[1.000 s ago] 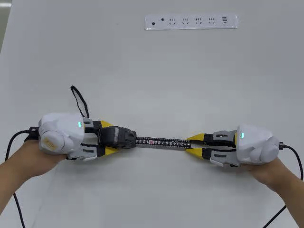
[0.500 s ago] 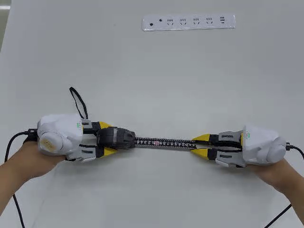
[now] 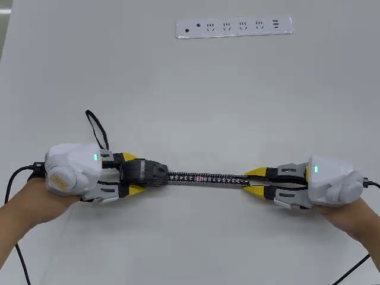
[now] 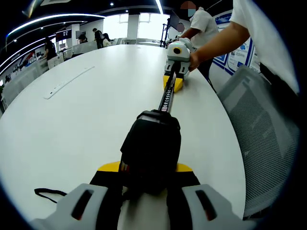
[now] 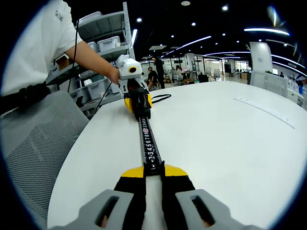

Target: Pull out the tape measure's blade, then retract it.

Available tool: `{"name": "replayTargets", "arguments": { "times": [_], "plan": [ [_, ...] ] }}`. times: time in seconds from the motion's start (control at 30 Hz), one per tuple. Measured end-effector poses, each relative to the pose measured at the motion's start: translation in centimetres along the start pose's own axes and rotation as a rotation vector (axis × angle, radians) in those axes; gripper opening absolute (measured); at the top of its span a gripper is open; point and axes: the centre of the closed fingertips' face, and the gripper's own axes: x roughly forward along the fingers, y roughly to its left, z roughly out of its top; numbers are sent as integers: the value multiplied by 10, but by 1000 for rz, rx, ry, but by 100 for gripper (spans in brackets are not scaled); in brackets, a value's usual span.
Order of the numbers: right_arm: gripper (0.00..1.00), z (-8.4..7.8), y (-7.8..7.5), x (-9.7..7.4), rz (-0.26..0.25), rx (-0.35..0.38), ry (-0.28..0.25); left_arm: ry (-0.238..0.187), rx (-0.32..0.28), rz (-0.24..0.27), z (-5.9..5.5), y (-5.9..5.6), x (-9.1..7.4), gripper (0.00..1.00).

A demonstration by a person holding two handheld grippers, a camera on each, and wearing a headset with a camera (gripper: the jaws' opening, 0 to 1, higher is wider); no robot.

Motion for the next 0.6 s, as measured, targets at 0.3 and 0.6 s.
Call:
{"name": "replayTargets", "arguments": {
  "times": [0.3, 0.6],
  "plan": [
    [9, -2, 0, -5, -3, 6, 1, 3, 0, 1, -1, 0, 0, 31],
    [8, -5, -1, -13, -12, 1, 5, 4, 1, 1, -1, 0, 1, 31]
  ]
}}
